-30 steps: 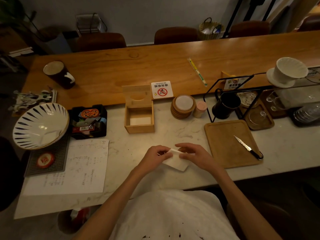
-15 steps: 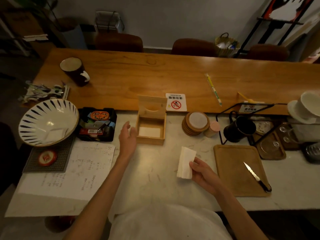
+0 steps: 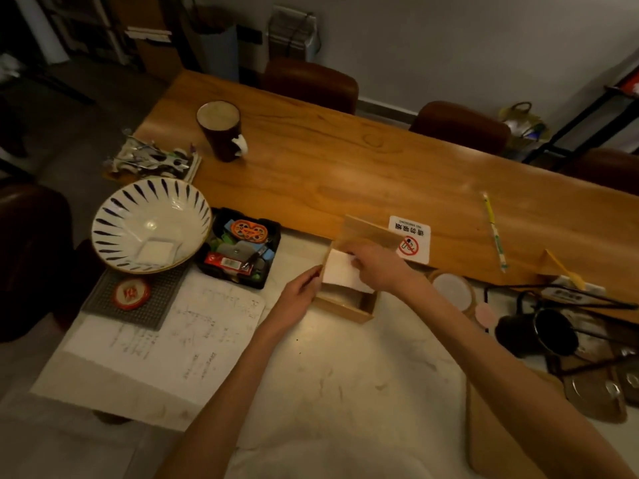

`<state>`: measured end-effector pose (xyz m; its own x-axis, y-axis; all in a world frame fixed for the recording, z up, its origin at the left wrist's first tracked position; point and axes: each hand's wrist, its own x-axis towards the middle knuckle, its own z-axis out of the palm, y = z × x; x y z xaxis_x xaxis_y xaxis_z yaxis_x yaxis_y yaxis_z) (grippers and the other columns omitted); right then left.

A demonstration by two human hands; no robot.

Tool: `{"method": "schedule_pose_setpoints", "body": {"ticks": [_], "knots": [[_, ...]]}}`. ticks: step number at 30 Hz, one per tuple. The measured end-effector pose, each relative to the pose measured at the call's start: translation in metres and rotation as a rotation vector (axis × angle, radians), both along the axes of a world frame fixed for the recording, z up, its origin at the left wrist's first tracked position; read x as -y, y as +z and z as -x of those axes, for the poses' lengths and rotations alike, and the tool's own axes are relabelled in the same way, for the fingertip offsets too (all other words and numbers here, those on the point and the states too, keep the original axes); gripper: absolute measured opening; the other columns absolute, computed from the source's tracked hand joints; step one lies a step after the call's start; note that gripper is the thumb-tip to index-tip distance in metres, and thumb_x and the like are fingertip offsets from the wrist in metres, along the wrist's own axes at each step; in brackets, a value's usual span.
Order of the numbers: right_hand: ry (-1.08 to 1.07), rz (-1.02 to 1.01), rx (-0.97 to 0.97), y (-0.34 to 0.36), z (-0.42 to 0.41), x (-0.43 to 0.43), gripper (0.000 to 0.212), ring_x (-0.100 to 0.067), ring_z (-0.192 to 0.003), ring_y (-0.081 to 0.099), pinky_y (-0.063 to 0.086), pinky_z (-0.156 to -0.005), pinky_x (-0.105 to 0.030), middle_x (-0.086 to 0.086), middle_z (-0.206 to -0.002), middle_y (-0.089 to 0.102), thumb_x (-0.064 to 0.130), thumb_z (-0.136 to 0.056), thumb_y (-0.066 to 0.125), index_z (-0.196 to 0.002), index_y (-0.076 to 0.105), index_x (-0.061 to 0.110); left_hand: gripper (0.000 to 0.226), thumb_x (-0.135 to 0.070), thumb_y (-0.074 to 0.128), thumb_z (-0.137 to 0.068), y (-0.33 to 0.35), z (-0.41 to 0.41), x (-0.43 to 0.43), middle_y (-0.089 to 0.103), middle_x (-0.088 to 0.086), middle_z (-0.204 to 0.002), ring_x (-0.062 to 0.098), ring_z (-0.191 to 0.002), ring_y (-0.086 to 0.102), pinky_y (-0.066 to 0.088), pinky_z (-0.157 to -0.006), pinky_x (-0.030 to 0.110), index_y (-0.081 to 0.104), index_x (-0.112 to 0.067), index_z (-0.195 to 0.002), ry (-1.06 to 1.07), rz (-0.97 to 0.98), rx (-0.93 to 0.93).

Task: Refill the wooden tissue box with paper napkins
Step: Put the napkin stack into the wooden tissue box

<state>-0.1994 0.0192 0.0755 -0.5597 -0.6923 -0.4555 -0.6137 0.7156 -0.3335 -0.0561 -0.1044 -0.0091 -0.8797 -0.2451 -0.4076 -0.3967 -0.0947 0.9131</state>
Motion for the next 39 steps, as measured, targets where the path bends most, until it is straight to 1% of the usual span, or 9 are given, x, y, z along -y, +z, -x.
{"method": "schedule_pose_setpoints", "body": {"ticks": [4, 7, 11, 17, 22, 26, 33, 36, 39], "knots": [[0.066, -0.143, 0.060, -0.010, -0.006, 0.005, 0.043, -0.029, -0.110, 0.059, 0.044, -0.084, -0.030, -0.015, -0.124, 0.060, 0.003, -0.097, 0.042, -0.139, 0.044, 0.013, 0.040, -0.025, 0.046, -0.102, 0.001, -0.001, 0.000, 0.058, -0.006, -0.130, 0.004, -0.116, 0.053, 0.042, -0.087, 0.001, 0.050, -0.017, -0.141, 0.010, 0.023, -0.009], [0.077, -0.196, 0.124, -0.022, -0.010, 0.009, 0.040, -0.028, -0.108, 0.058, 0.041, -0.082, -0.028, -0.015, -0.126, 0.060, 0.003, -0.097, 0.040, -0.136, 0.046, 0.009, 0.040, -0.025, 0.047, -0.101, -0.001, 0.001, 0.001, 0.059, -0.004, -0.130, 0.005, -0.115, 0.054, 0.043, -0.085, 0.001, 0.050, -0.016, -0.140, 0.012, 0.040, -0.022], [0.011, -0.272, 0.169, -0.036, -0.014, 0.016, 0.032, -0.022, -0.092, 0.051, 0.036, -0.075, -0.028, -0.016, -0.121, 0.060, 0.006, -0.096, 0.040, -0.128, 0.047, 0.007, 0.040, -0.023, 0.048, -0.101, 0.000, 0.002, 0.000, 0.057, -0.010, -0.123, -0.006, -0.107, 0.053, 0.039, -0.082, -0.004, 0.049, -0.015, -0.140, 0.013, 0.049, -0.017], [-0.082, -0.277, 0.186, -0.047, -0.017, 0.020, 0.039, -0.032, -0.119, 0.054, 0.041, -0.093, -0.033, -0.016, -0.132, 0.056, 0.007, -0.095, 0.042, -0.133, 0.046, 0.010, 0.039, -0.020, 0.047, -0.102, 0.000, 0.001, -0.003, 0.055, -0.010, -0.126, -0.003, -0.111, 0.051, 0.037, -0.082, -0.006, 0.049, -0.014, -0.140, 0.032, 0.059, -0.015], [-0.099, -0.218, 0.133, -0.049, -0.020, 0.018, 0.045, -0.034, -0.121, 0.052, 0.043, -0.100, -0.038, -0.017, -0.135, 0.055, 0.011, -0.093, 0.045, -0.137, 0.044, 0.009, 0.039, -0.022, 0.047, -0.101, -0.002, 0.000, -0.004, 0.057, -0.009, -0.128, 0.000, -0.116, 0.052, 0.040, -0.086, -0.002, 0.050, -0.017, -0.140, 0.045, 0.029, -0.004], [-0.114, -0.235, 0.138, -0.055, -0.023, 0.015, 0.051, -0.038, -0.128, 0.042, 0.037, -0.108, -0.045, -0.018, -0.144, 0.039, 0.022, -0.090, 0.049, -0.140, 0.040, 0.013, 0.040, -0.021, 0.047, -0.102, 0.000, 0.001, -0.006, 0.056, -0.008, -0.129, 0.004, -0.120, 0.050, 0.040, -0.087, -0.003, 0.049, -0.014, -0.141, 0.051, 0.029, -0.004], [-0.127, -0.261, 0.163, -0.057, -0.020, 0.015, 0.051, -0.037, -0.127, 0.044, 0.038, -0.108, -0.046, -0.016, -0.141, 0.044, 0.024, -0.088, 0.050, -0.137, 0.043, 0.015, 0.040, -0.024, 0.045, -0.102, 0.003, -0.001, -0.008, 0.055, -0.008, -0.131, 0.004, -0.122, 0.049, 0.039, -0.088, -0.002, 0.048, -0.016, -0.141, 0.040, 0.046, 0.011], [-0.095, -0.255, 0.164, -0.057, -0.019, 0.014, 0.052, -0.036, -0.126, 0.046, 0.039, -0.107, -0.046, -0.017, -0.141, 0.046, 0.020, -0.088, 0.049, -0.138, 0.042, 0.015, 0.040, -0.026, 0.045, -0.102, 0.004, -0.001, -0.008, 0.055, -0.003, -0.134, 0.009, -0.124, 0.050, 0.039, -0.093, 0.009, 0.048, -0.017, -0.141, 0.053, 0.050, 0.037], [-0.133, -0.113, 0.219, -0.037, -0.027, 0.003, 0.052, -0.030, -0.127, 0.049, 0.040, -0.108, -0.040, -0.011, -0.142, 0.049, 0.011, -0.091, 0.049, -0.142, 0.041, 0.016, 0.040, -0.025, 0.046, -0.101, 0.005, -0.003, -0.012, 0.056, 0.006, -0.132, 0.013, -0.112, 0.054, 0.043, -0.092, 0.023, 0.046, -0.017, -0.140, 0.082, 0.027, 0.098]]}}
